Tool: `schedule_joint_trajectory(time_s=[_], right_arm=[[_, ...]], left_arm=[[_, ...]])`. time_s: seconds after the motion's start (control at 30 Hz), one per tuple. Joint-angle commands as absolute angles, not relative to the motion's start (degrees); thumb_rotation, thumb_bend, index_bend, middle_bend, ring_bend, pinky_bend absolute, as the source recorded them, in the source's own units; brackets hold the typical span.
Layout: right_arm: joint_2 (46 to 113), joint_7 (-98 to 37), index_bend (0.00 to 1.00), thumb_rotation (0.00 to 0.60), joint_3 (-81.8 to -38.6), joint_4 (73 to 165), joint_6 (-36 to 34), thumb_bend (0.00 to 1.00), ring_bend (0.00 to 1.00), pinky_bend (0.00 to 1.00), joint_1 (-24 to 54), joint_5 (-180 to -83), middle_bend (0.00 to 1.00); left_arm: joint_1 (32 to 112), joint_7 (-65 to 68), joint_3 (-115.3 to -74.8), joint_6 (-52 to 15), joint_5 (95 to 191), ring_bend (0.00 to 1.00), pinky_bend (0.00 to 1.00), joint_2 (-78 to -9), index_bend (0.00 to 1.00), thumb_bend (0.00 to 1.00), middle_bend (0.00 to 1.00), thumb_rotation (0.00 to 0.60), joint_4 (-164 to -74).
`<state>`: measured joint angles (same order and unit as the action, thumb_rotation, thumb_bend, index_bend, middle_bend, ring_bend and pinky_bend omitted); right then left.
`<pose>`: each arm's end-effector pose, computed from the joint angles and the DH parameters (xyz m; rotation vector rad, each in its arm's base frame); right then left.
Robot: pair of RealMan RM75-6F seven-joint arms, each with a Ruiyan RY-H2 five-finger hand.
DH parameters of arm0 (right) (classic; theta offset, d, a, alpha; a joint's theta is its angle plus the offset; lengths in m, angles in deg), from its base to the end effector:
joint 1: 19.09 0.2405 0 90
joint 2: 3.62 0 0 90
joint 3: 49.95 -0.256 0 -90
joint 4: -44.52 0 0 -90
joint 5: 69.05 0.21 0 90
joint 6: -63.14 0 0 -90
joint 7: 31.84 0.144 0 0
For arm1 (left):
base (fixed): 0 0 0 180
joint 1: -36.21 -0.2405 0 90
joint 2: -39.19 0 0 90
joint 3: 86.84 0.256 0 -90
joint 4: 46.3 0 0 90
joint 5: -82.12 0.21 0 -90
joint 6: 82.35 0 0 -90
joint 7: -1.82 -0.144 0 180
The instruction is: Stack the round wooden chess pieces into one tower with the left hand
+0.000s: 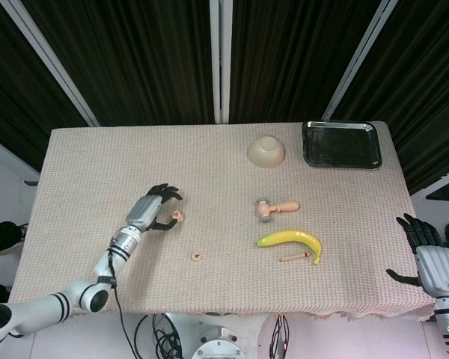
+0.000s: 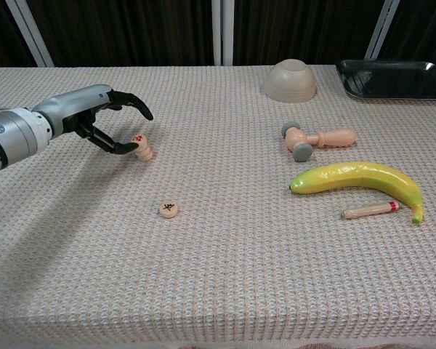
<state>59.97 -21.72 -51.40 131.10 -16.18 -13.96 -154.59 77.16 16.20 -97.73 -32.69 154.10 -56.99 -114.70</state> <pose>-0.3404 -0.1781 0.1578 1.3992 -1.0492 0.8721 -0.1793 0.3587 -0.0459 -1.7073 -1.3982 -1.1334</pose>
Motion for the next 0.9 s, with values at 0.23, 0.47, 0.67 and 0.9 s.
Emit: schedule_joint_trajectory(time_s=[0.23,0.47,0.67,0.9], right_arm=[[60.11,-21.56,0.00,0.600,-51.33,130.85,-16.31,0.00,0.00,0.00,-14.11,-154.59,0.00],[60.22,-21.24,0.00,0.600,-51.13,130.60,-16.21,0.00,0.00,0.00,-14.07,-154.93,0.00],[60.12,-21.13,0.00,0.600,-50.90,130.50,-16.61,0.01,0.00,0.00,-14.41,-155.13,0.00],[60.29,-21.23,0.00,0.600,-50.65,130.54,-17.41,0.01,0.00,0.00,-14.82,-155.67,0.00]], left_arm=[[76.00,16.71,-97.02,-28.03,158.44,0.00,0.00,-54.40,0.27,0.31,0.12,0.600,-120.52],[74.12,12.75,-90.33,-23.06,168.69,0.00,0.00,-50.39,0.30,0.31,0.11,0.600,-129.59],[72.38,7.03,-85.79,-21.36,172.37,0.00,0.00,-51.18,0.30,0.31,0.11,0.600,-132.02],[71.62,6.23,-85.15,-20.87,172.58,0.00,0.00,-53.16,0.31,0.31,0.10,0.600,-130.07]])
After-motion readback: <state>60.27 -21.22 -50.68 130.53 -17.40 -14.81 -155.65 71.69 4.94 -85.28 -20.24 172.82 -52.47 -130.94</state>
